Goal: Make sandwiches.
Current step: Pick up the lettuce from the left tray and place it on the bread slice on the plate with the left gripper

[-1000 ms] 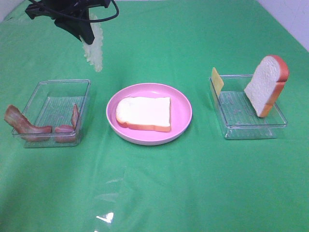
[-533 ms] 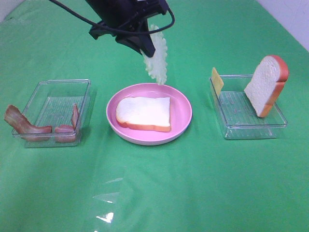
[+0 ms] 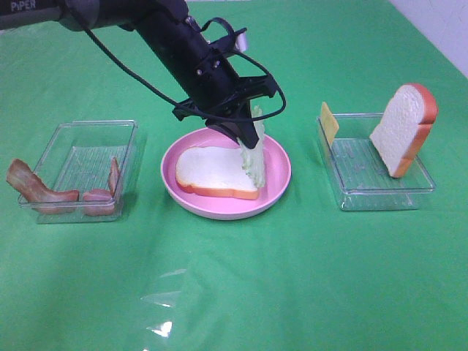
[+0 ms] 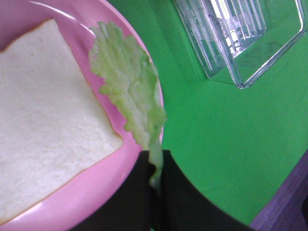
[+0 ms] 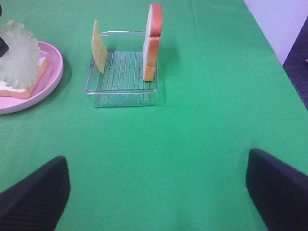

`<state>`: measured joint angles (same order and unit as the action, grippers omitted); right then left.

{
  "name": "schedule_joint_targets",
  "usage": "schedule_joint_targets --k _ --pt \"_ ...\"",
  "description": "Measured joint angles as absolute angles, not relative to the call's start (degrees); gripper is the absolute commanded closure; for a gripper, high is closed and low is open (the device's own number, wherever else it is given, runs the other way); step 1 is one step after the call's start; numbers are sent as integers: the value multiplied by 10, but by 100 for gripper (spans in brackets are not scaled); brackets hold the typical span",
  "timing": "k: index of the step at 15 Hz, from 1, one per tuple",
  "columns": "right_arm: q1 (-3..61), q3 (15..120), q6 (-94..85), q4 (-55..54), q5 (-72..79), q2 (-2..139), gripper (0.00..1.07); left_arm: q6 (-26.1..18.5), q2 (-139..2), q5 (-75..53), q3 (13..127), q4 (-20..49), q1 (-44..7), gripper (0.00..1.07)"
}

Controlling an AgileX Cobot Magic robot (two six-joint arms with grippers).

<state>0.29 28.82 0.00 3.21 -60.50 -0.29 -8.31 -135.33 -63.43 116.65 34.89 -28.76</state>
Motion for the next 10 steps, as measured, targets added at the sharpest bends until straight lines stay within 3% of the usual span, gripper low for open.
schedule_joint_targets --k 1,3,5,10 --pt "3 288 0 32 -605 -3 12 -83 -1353 -634 1167 349 -288 107" --pt "3 288 0 32 -605 -3 12 -134 -1379 -622 1167 360 -288 107" --pt "3 288 0 32 -605 -3 12 -142 -1380 -606 1167 332 -288 107" --pt "3 288 0 32 -605 -3 12 -94 -1379 -592 1167 204 -288 107"
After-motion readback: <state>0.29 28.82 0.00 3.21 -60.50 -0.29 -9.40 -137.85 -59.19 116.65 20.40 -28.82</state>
